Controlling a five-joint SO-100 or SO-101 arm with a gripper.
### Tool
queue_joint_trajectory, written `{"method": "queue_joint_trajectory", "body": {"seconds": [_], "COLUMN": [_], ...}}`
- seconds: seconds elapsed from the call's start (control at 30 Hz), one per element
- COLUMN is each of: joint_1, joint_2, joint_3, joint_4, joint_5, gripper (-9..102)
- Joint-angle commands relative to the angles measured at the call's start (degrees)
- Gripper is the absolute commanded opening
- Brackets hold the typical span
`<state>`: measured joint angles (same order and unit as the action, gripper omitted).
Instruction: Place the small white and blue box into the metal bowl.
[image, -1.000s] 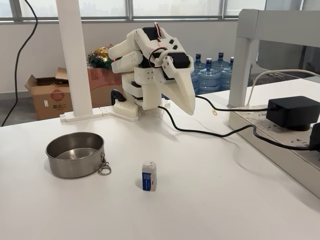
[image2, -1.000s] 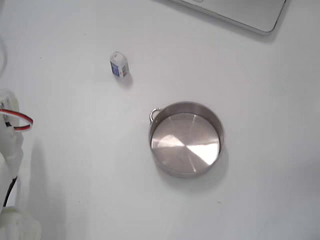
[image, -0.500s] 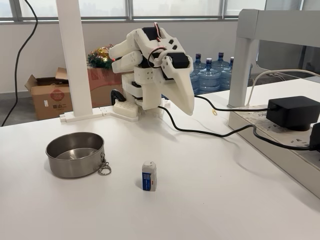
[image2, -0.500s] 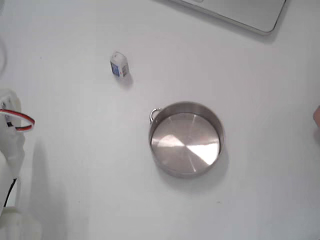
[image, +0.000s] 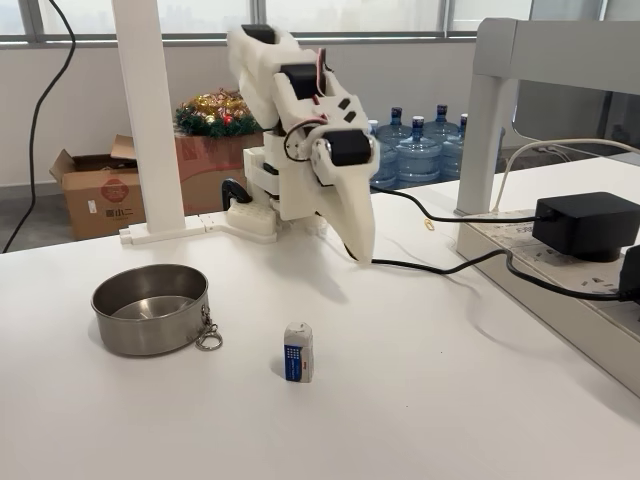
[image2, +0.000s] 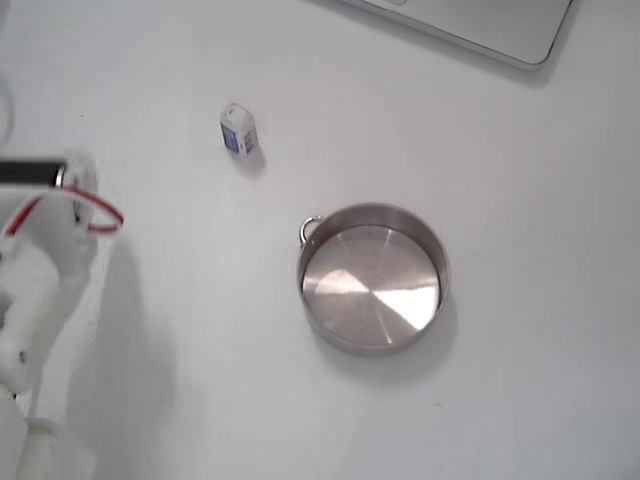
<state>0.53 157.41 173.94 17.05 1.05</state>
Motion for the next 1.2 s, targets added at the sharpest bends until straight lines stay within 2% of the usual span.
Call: {"method": "queue_joint_trajectory", "body": {"seconds": [0.0,0.1,0.2,0.3,0.4,0.57,0.7,0.83,1.17], "joint_1": [3.08,3.43,5.45,8.88,12.39,15.82,15.73,15.29,16.08], "joint_2": [-8.44,-13.89,-16.79,-23.99,-33.49,-43.51,-50.01,-54.58,-55.11], "joint_3": [-2.72,0.18,4.48,8.96,10.55,10.11,9.93,9.84,9.84], "joint_4": [-17.93,-28.12,-42.89,-58.01,-66.45,-68.03,-68.29,-68.73,-68.73], "joint_5": [1.32,2.29,6.94,21.18,38.85,66.27,79.28,83.67,83.67], "gripper": [-4,-3,-3,-3,-4,-4,-4,-4,-4]}}
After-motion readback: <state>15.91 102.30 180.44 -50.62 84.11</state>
